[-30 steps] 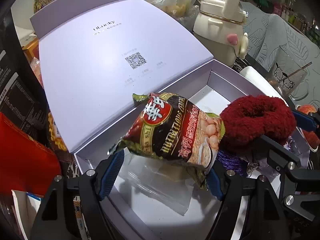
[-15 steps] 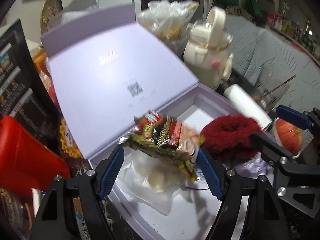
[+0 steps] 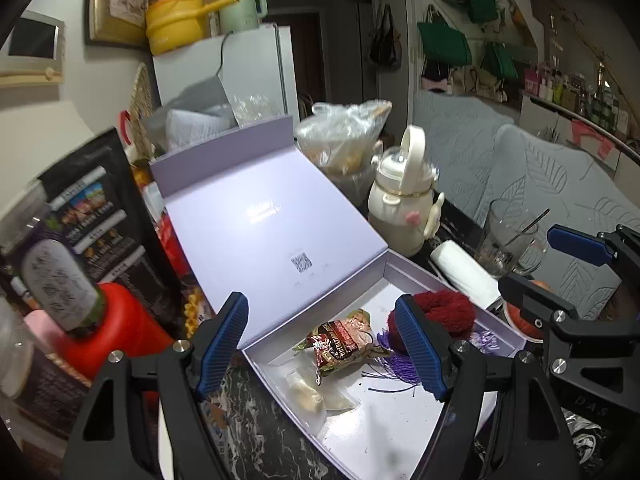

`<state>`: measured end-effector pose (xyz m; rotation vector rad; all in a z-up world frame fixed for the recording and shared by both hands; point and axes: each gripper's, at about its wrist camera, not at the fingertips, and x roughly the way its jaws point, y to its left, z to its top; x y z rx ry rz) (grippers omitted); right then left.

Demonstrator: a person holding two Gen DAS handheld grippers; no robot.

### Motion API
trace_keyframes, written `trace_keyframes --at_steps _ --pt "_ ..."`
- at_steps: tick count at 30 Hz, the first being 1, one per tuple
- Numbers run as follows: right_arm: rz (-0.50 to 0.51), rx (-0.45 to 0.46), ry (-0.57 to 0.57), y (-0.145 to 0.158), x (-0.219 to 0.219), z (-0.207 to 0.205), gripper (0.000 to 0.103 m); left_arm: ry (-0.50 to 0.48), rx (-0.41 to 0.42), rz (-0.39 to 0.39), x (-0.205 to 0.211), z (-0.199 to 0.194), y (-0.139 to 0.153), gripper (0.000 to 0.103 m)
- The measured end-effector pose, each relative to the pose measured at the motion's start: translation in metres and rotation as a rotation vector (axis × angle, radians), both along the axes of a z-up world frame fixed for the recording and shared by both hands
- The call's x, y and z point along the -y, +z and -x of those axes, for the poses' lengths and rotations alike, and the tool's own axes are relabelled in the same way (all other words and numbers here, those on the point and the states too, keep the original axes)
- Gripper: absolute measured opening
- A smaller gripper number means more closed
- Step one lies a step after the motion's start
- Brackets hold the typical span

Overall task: Organize soft objects
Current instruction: 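Withdraw both grippers from the box back over the table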

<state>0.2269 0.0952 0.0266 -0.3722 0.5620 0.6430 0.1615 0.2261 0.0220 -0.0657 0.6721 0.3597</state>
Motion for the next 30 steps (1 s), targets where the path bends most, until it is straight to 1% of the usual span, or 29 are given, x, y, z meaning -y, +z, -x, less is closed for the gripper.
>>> trace_keyframes --at_steps 3,6,11,16,24,25,26,27,29,30 --pt "-0.012 0.027 0.004 0.015 0.006 0.012 0.066 0.001 0.02 0.004 0.005 0.008 0.007 0.076" --pt "-0.029 0.05 0.003 0.028 0.014 0.022 0.066 -0.023 0.025 0.016 0.012 0.015 0.015 0.076" --pt "-0.065 0.073 0.004 0.045 0.029 0.039 0.066 -0.038 0.05 -0.015 0.028 0.031 0.032 0.076" --pt "-0.098 0.091 0.0 0.06 0.048 0.057 0.068 -0.053 0.084 -0.022 0.04 0.054 0.049 0.076" --pt "-0.137 0.125 0.001 0.076 0.08 0.092 0.071 -0.075 0.117 -0.032 0.063 0.086 0.068 0.076" --pt "-0.141 0.126 0.0 0.077 0.085 0.096 0.071 -0.078 0.12 -0.033 0.066 0.09 0.07 0.077" --pt "-0.143 0.127 -0.001 0.077 0.088 0.1 0.071 -0.082 0.123 -0.034 0.069 0.095 0.071 0.082" --pt "-0.148 0.128 -0.002 0.078 0.093 0.106 0.072 -0.086 0.127 -0.035 0.073 0.099 0.072 0.084" --pt "-0.156 0.13 -0.005 0.078 0.101 0.115 0.074 -0.087 0.146 -0.038 0.079 0.109 0.074 0.092" --pt "-0.16 0.13 -0.006 0.078 0.105 0.119 0.075 -0.082 0.159 -0.044 0.083 0.116 0.076 0.094"
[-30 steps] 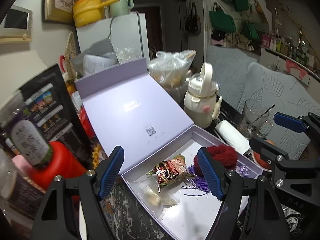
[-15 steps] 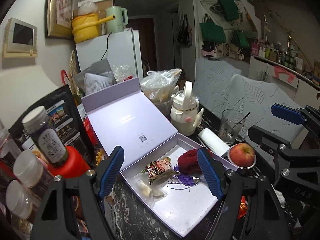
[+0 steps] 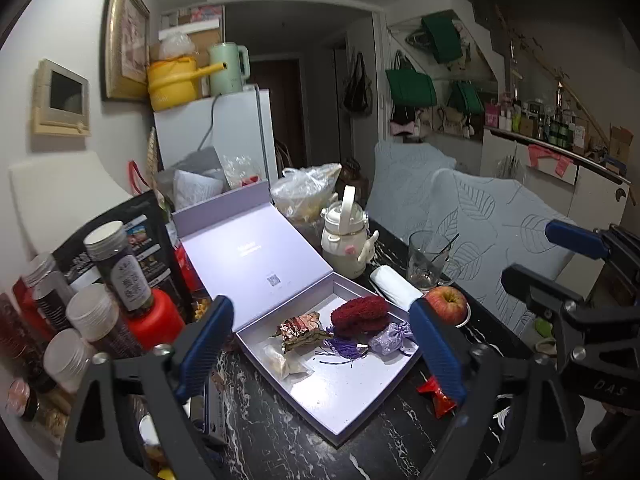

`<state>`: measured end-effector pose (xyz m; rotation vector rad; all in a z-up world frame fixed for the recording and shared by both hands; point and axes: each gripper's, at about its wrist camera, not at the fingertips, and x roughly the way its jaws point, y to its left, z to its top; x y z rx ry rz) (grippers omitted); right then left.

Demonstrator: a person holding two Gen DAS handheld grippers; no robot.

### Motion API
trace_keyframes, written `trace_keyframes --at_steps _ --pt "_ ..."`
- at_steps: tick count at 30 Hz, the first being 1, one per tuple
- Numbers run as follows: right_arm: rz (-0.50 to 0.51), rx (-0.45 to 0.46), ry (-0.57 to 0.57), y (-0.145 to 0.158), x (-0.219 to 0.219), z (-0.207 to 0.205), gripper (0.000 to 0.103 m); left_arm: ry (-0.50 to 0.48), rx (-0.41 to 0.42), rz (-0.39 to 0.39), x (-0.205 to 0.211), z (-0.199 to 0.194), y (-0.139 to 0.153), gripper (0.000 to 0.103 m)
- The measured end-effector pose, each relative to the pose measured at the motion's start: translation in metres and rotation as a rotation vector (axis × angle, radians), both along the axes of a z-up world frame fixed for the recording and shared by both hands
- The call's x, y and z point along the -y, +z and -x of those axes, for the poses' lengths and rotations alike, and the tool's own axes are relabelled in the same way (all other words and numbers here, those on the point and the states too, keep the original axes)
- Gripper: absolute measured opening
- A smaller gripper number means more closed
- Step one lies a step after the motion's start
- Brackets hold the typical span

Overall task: Organize soft objects
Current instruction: 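Withdraw both grippers from the box back over the table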

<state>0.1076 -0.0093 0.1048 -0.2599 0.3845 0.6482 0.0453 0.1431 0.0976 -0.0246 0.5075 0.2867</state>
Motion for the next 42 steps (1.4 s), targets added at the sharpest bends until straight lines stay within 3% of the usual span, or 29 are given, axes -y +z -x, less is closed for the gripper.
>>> trace_keyframes --at_steps 2,12,20,42 --pt "-0.006 0.001 -0.003 -0.001 0.007 0.008 0.076 0.003 0.018 -0.009 0.007 0.01 0.001 0.101" --pt "-0.025 -0.022 -0.042 -0.016 0.047 0.049 0.084 -0.055 0.027 0.001 0.035 0.046 -0.005 0.101" --pt "-0.013 -0.048 -0.1 -0.037 0.077 0.077 0.086 -0.121 -0.003 0.064 0.055 0.059 -0.029 0.101" --pt "-0.06 -0.276 -0.356 -0.118 0.178 0.107 0.086 -0.416 -0.203 0.097 0.149 0.047 -0.112 0.101"
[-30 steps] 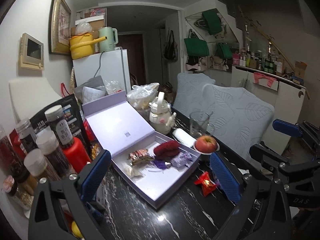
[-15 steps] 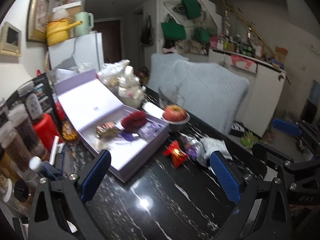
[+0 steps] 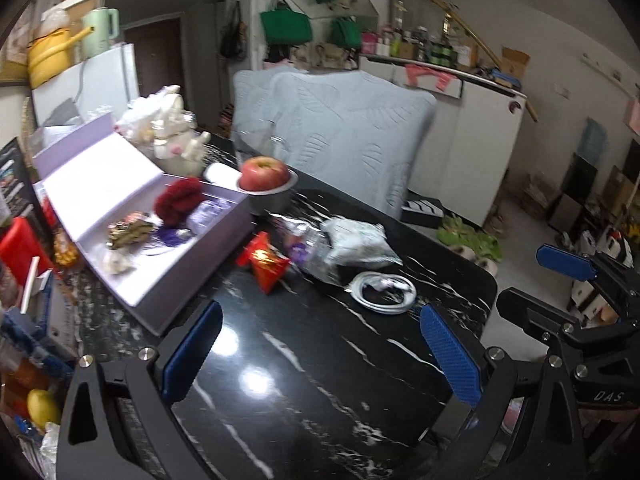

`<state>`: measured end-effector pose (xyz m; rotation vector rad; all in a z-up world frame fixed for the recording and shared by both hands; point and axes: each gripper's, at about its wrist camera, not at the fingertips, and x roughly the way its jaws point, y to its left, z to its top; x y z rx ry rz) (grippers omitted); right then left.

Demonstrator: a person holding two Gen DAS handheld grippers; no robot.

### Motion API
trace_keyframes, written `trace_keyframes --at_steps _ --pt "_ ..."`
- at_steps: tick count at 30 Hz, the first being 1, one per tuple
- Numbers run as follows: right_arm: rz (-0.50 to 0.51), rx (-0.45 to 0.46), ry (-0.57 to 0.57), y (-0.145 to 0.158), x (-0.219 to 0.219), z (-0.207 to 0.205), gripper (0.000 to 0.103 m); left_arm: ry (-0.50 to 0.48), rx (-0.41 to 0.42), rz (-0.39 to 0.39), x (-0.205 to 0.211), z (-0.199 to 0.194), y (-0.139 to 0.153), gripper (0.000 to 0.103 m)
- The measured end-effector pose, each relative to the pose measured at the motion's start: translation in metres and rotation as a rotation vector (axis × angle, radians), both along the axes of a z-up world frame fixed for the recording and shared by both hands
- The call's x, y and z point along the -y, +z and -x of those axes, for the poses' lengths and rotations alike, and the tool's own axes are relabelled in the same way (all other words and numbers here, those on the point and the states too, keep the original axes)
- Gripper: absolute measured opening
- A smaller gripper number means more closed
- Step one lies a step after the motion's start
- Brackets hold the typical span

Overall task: Organize soft objects
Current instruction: 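Withdraw both grippers from the box back over the table, then reach the left gripper to the white coiled cable and grasp it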

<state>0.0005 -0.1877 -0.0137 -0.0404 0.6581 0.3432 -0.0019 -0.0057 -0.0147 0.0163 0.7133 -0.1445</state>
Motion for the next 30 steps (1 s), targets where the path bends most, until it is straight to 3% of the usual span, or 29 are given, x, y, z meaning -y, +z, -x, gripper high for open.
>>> trace_keyframes --at_steps 16,30 --pt "-0.02 -0.14 -0.069 -0.056 0.036 -0.009 0.086 -0.086 -0.12 0.067 0.03 -0.027 -0.05 0.101" --pt "-0.013 -0.199 -0.075 -0.086 0.06 -0.048 0.086 -0.094 -0.192 0.049 0.056 -0.078 -0.085 0.101"
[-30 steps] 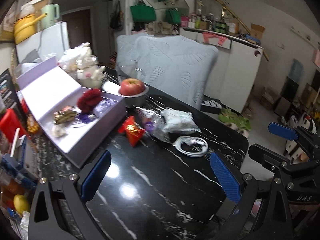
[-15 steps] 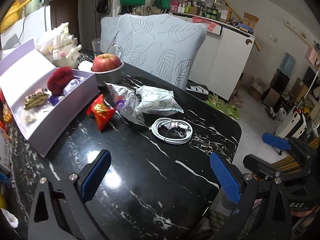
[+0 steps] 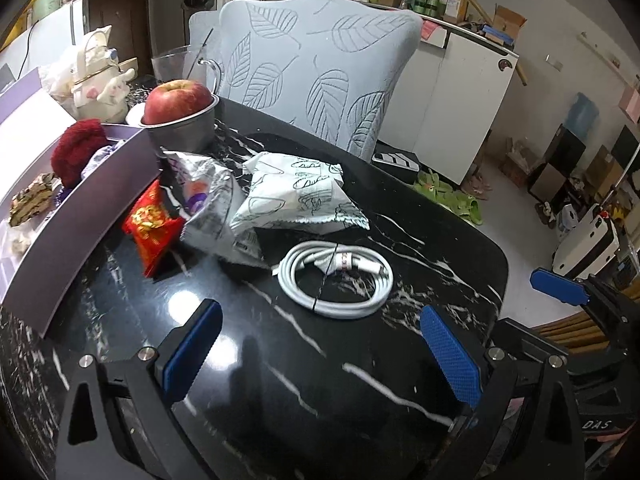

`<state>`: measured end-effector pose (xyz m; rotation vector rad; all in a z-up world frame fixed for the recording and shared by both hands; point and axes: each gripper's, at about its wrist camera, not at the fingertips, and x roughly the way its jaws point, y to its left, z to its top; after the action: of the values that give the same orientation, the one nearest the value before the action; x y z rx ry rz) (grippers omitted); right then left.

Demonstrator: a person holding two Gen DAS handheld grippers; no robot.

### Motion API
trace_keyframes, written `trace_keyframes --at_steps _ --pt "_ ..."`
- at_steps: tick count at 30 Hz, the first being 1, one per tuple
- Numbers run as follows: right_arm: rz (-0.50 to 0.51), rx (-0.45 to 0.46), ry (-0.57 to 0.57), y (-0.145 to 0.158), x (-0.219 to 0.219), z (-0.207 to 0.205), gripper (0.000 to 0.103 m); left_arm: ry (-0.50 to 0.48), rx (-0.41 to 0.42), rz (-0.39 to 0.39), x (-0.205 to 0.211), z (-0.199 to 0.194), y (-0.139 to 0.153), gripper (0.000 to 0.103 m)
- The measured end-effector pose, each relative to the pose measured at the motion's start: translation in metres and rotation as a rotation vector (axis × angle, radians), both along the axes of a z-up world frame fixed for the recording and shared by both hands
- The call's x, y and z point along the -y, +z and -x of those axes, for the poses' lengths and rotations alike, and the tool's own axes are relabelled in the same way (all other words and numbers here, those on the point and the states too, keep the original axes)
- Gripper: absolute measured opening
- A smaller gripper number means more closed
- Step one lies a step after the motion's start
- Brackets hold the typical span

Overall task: Organize soft objects
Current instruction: 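Reach the left gripper to the white coiled cable and grasp it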

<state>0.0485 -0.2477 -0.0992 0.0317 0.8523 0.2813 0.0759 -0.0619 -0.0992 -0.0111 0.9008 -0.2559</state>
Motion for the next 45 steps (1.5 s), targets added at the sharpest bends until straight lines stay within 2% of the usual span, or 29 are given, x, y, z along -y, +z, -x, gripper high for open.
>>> trace_keyframes --at_steps 6,11,14,15,19,22,32,38,45 --pt "-0.006 -0.012 0.0 -0.006 0.009 -0.016 0.086 0.016 -0.018 -0.04 0.009 -0.018 -0.012 0.101" --pt "-0.019 -0.028 -0.008 -0.01 0.017 -0.023 0.086 0.006 -0.057 -0.052 0.017 -0.031 -0.023 0.101" --pt "-0.026 -0.034 -0.019 -0.012 0.021 -0.026 0.086 0.007 -0.083 -0.087 0.022 -0.037 -0.03 0.102" --pt "-0.026 -0.035 -0.022 -0.012 0.021 -0.027 0.086 0.005 -0.069 -0.12 0.025 -0.037 -0.031 0.102" --pt "-0.029 -0.038 -0.027 -0.013 0.024 -0.03 0.086 -0.004 -0.055 -0.105 0.024 -0.039 -0.031 0.101" --pt "-0.031 -0.04 -0.026 -0.013 0.023 -0.033 0.086 -0.028 -0.021 -0.098 0.022 -0.036 -0.029 0.079" --pt "-0.042 -0.012 0.036 -0.008 0.001 -0.052 0.086 -0.05 -0.045 -0.069 0.006 -0.02 -0.025 0.079" --pt "-0.061 -0.018 0.111 -0.008 -0.031 -0.064 0.086 0.016 -0.053 -0.08 -0.03 0.002 -0.027 0.079" --pt "-0.092 0.007 0.159 0.004 -0.068 -0.085 0.086 0.17 -0.064 -0.077 -0.081 0.012 -0.028 0.079"
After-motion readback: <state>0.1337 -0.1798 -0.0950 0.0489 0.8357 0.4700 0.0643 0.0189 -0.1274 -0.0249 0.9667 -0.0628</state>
